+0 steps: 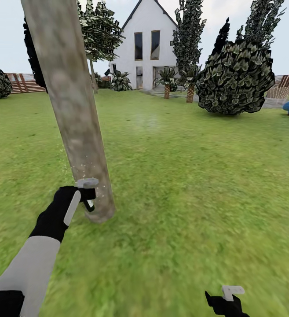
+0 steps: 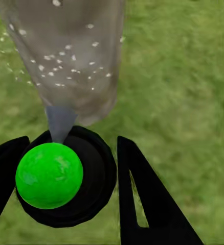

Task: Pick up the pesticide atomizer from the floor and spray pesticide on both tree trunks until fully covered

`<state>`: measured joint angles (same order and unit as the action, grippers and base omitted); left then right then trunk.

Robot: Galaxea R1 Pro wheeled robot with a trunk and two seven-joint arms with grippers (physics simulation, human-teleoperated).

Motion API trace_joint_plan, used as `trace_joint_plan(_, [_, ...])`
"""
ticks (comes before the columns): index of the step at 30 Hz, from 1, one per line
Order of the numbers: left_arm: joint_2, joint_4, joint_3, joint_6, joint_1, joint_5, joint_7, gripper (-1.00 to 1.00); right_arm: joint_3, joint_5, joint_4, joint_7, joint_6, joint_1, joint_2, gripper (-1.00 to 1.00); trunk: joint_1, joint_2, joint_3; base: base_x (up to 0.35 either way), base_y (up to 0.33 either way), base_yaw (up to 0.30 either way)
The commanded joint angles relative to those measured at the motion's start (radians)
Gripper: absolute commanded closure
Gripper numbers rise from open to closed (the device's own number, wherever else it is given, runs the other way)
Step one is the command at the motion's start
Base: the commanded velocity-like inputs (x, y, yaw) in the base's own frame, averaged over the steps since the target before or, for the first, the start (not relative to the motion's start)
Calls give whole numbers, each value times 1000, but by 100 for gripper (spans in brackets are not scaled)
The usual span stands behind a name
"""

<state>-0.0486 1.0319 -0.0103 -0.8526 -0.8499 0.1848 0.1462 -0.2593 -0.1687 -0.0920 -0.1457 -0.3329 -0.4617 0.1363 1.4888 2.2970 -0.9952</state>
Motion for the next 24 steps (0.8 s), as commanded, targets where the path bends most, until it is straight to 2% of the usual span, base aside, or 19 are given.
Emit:
trace_joint_plan(1, [2, 23, -1, -16, -5, -6, 1, 100, 0, 0, 0, 0, 0, 0, 0, -100, 0, 0, 0, 0, 0, 0])
trace_joint_plan(2, [-4, 30, -4, -26, -7, -6, 1, 100, 0, 0, 0, 0, 0, 0, 0, -100, 0, 0, 0, 0, 0, 0])
trace_joint_plan(4, [-43, 38, -20, -33, -11, -7, 1, 100, 0, 0, 0, -1, 0, 0, 0, -100, 0, 0, 0, 0, 0, 0])
trace_joint_plan(7, [-109, 40, -65, -38, -14, -4, 0, 100, 0, 0, 1, 0, 0, 0, 0, -100, 0, 0, 0, 0, 0, 0])
trace_joint_plan(9, [-92, 51, -62, -46, -15, -4, 0, 100, 0, 0, 1, 0, 0, 0, 0, -100, 0, 0, 0, 0, 0, 0])
trace_joint_plan(12, [-25, 95, -35, -109, -18, -10, 1, 100, 0, 0, 1, 0, 0, 0, 0, -100, 0, 0, 0, 0, 0, 0])
trace_joint_plan(14, [-18, 122, -8, -144, -57, -6, 2, 100, 0, 0, 0, 0, 0, 0, 0, -100, 0, 0, 0, 0, 0, 0])
trace_joint_plan(16, [-29, 128, -8, -153, -66, -8, 3, 100, 0, 0, 1, 0, 0, 0, 0, -100, 0, 0, 0, 0, 0, 0])
trace_joint_plan(22, [-162, 117, -19, -156, -87, -11, 1, 100, 0, 0, 1, 0, 0, 0, 0, -100, 0, 0, 0, 0, 0, 0])
trace_joint_plan(24, [-185, 115, -43, -157, -105, -9, 1, 100, 0, 0, 1, 0, 0, 0, 0, -100, 0, 0, 0, 0, 0, 0])
